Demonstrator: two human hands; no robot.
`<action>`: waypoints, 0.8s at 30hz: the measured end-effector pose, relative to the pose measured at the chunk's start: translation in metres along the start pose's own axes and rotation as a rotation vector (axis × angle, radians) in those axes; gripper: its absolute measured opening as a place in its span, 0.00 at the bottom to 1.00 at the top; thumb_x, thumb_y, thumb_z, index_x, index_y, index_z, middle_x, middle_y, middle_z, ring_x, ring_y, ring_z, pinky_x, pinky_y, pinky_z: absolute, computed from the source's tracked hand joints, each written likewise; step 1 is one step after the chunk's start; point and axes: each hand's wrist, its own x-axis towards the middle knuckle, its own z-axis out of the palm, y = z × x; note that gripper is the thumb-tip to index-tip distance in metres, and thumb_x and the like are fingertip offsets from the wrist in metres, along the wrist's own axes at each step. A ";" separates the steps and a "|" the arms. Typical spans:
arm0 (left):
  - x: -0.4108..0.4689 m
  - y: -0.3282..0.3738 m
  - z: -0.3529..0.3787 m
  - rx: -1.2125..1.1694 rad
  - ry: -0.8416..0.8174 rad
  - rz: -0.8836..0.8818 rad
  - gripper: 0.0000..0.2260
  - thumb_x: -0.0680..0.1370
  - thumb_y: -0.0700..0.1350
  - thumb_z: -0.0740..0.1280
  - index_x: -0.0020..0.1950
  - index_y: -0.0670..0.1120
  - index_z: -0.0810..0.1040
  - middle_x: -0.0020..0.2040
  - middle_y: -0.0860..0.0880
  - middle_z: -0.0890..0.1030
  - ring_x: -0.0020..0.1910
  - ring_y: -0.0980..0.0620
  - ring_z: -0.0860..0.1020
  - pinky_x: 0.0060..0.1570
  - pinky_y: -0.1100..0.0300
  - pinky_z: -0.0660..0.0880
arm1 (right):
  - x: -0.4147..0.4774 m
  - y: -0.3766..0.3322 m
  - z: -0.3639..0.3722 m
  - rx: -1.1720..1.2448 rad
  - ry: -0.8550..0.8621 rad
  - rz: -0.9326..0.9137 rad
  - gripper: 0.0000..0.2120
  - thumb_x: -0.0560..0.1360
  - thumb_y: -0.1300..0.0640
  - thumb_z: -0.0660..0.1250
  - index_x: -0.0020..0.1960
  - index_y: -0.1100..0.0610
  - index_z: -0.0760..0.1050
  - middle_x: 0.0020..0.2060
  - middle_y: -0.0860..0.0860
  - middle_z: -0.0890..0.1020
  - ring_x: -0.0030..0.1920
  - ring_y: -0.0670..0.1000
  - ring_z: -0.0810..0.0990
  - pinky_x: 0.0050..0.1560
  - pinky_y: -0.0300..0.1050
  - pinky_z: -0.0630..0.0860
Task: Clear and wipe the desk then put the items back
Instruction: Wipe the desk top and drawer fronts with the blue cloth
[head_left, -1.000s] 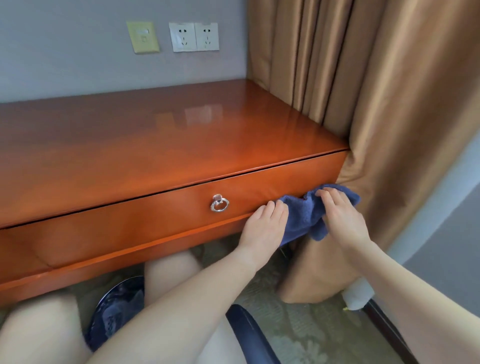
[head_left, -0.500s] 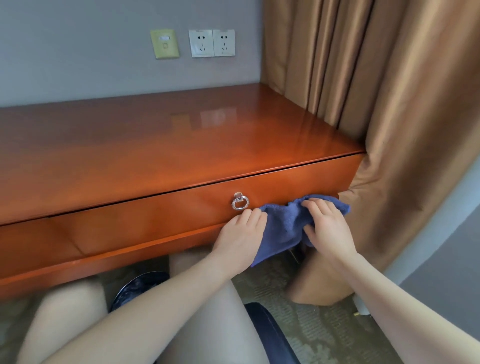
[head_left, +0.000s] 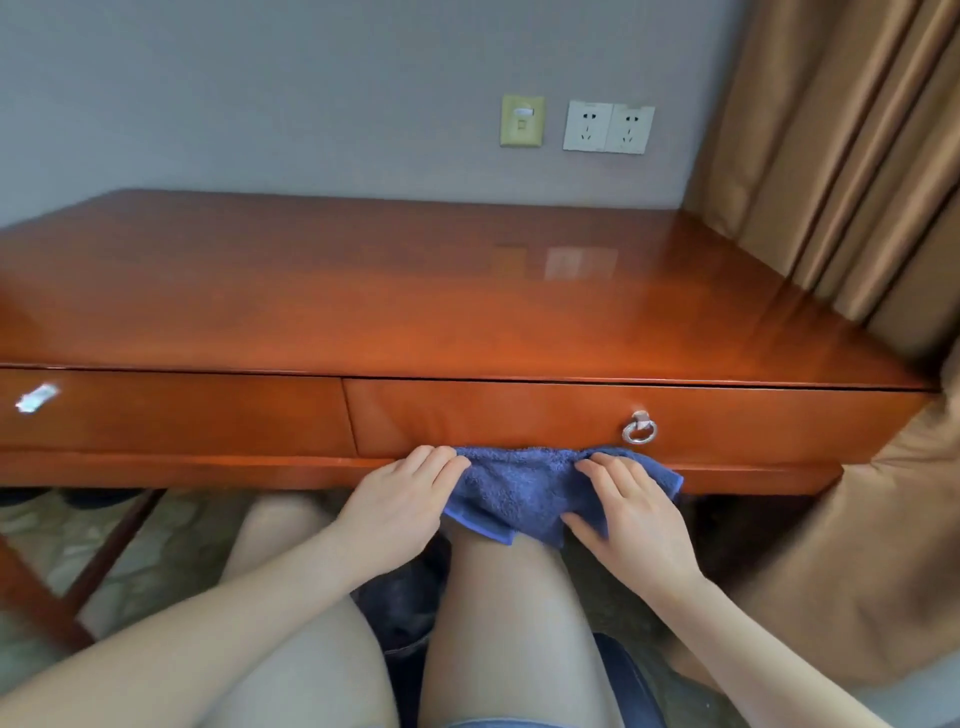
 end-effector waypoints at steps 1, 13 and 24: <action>-0.010 -0.009 -0.002 0.010 -0.005 -0.025 0.23 0.66 0.42 0.59 0.61 0.43 0.75 0.52 0.50 0.78 0.48 0.50 0.78 0.40 0.62 0.76 | 0.004 -0.011 0.003 0.005 0.003 -0.023 0.25 0.67 0.46 0.75 0.60 0.56 0.78 0.55 0.50 0.81 0.55 0.51 0.80 0.51 0.43 0.78; -0.122 -0.109 -0.026 0.082 -0.098 -0.424 0.22 0.67 0.41 0.59 0.60 0.44 0.75 0.55 0.49 0.78 0.49 0.48 0.79 0.45 0.60 0.75 | 0.058 -0.152 0.042 0.066 0.041 -0.341 0.19 0.76 0.51 0.59 0.61 0.57 0.79 0.55 0.50 0.82 0.54 0.50 0.81 0.45 0.42 0.78; -0.205 -0.203 -0.045 0.266 -0.193 -0.646 0.22 0.69 0.42 0.55 0.59 0.41 0.79 0.54 0.47 0.81 0.46 0.45 0.82 0.60 0.55 0.64 | 0.107 -0.278 0.080 0.063 -0.051 -0.582 0.26 0.67 0.59 0.71 0.64 0.60 0.77 0.57 0.53 0.81 0.52 0.51 0.81 0.38 0.41 0.77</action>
